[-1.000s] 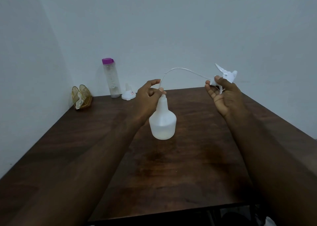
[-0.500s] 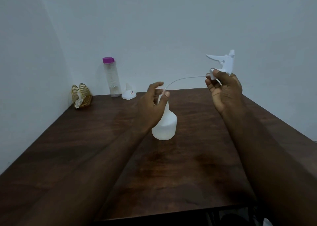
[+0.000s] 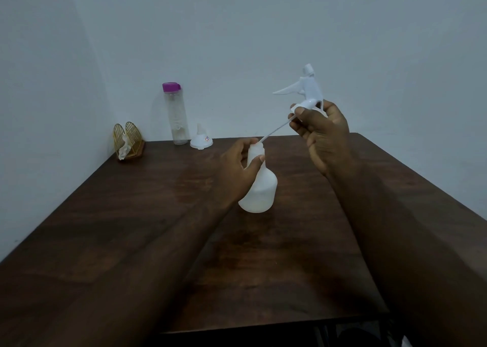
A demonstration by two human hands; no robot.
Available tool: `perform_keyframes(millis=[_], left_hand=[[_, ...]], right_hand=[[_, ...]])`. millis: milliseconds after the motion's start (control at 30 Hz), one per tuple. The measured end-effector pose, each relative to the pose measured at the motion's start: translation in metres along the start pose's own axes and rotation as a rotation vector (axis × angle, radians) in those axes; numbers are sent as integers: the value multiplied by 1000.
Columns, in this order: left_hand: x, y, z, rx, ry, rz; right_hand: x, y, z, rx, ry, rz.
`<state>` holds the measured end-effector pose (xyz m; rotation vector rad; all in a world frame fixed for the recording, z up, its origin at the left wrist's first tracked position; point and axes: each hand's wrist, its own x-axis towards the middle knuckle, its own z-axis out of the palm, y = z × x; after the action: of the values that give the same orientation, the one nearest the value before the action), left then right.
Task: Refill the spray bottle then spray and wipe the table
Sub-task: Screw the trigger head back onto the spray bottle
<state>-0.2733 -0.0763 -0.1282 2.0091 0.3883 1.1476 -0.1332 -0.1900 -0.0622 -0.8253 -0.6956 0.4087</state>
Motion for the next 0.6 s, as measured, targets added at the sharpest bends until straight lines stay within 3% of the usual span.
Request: perform_keyframes(millis=[400,600], left_hand=[[-9,-8,4,-57,-9,-89],[-15,-16,4,-10,-2,-83]], right_hand=[[-1,15,23,-476,-241,106],[-6,32,20,-510,-296,141]])
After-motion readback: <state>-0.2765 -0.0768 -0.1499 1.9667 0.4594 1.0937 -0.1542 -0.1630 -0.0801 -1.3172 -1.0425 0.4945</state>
